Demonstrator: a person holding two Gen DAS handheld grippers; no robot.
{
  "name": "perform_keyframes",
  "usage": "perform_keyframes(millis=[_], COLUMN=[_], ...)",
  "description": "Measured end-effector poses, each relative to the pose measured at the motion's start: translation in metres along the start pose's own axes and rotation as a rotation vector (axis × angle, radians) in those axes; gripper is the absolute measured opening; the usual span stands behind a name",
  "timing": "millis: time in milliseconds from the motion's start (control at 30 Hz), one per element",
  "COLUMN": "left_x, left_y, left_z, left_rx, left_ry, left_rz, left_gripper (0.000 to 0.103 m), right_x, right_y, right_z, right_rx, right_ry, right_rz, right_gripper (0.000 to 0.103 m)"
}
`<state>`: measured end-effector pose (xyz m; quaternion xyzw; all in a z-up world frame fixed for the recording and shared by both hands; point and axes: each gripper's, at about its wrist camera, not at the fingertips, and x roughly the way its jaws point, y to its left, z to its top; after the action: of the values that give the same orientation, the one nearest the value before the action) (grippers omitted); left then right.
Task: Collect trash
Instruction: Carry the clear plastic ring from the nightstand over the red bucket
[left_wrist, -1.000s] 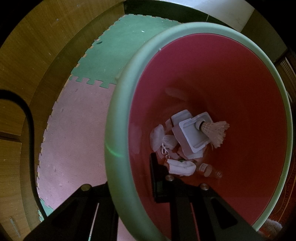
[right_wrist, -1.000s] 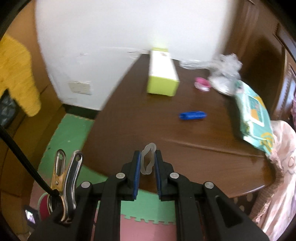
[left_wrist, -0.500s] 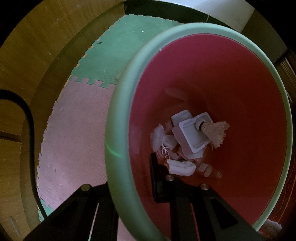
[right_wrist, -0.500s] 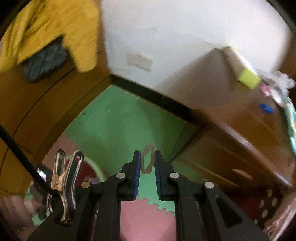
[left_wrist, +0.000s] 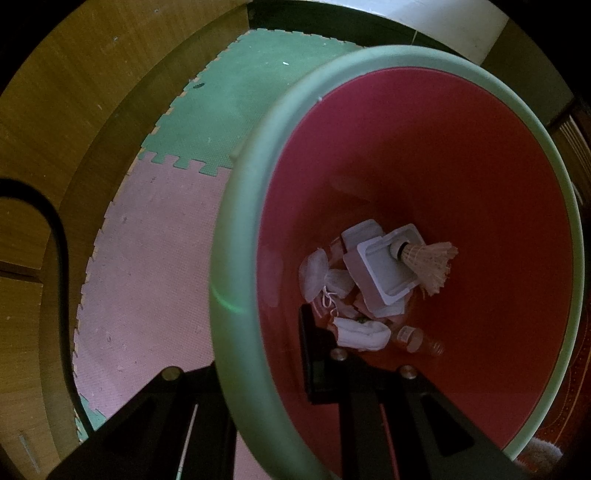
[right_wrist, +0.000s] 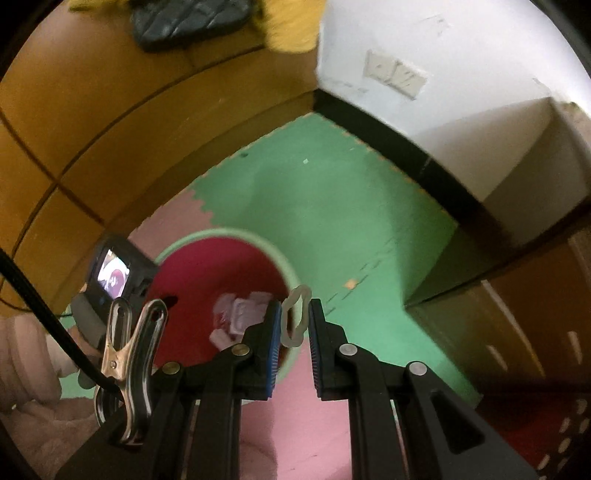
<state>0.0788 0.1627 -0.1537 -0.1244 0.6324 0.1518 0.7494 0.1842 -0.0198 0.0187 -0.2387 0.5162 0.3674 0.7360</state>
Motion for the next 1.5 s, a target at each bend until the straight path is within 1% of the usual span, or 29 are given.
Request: perform_keyframes(millis=[367, 533, 800, 1200, 1500], left_x=[0.000, 0.000, 0.000, -0.001, -0.001], left_y=[0.000, 0.000, 0.000, 0.001, -0.001], left_z=[0.000, 0.001, 0.001, 0.001, 0.003], left_rx=[0.000, 0.000, -0.001, -0.001, 0.004], left_ry=[0.000, 0.000, 0.000, 0.000, 0.001], left_rz=[0.000, 0.000, 0.000, -0.002, -0.001], left_gripper=[0.010, 0.010, 0.010, 0.010, 0.010], right_x=[0.064, 0.078, 0.096, 0.121, 0.127], right_y=[0.062, 0.081, 0.092, 0.098, 0.100], right_z=[-0.031, -0.036, -0.041, -0.043, -0.044], right_rx=[-0.059, -0.108, -0.118, -0.113, -0.111], right_ry=[0.087, 0.104, 0.126, 0.161, 0.170], right_rz=[0.058, 0.063, 0.067, 0.064, 0.053], right_gripper=[0.016, 0.016, 0.016, 0.016, 0.016])
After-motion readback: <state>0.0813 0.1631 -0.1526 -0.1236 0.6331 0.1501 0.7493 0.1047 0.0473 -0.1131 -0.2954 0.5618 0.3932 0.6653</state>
